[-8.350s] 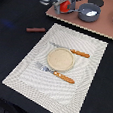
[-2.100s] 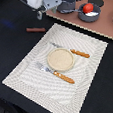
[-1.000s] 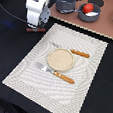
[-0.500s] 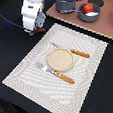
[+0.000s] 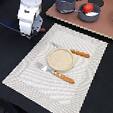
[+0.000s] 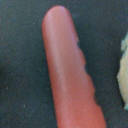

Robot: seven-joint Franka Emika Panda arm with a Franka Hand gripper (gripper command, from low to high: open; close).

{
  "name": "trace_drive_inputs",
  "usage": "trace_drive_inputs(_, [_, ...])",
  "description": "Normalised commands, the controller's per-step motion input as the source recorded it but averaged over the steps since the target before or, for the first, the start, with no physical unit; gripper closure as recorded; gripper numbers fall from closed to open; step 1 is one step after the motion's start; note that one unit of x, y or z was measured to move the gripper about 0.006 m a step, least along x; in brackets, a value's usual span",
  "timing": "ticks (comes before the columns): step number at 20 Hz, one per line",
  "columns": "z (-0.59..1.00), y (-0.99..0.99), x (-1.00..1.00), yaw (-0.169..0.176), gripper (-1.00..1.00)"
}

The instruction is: Place the fish, sausage, and tomato into the frying pan.

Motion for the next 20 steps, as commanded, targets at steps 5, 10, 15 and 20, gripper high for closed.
trace_drive_inputs(5, [-0.34, -0.24, -0.31, 0.046, 1.00])
trace_drive_inputs(10, [-0.27, -0.17, -0.29, 0.055, 1.00])
trace_drive_inputs(15, [-0.23, -0.19, -0.32, 0.062, 1.00])
trace_drive_inputs(20, [0.81, 0.06, -0.11, 0.130, 1.00])
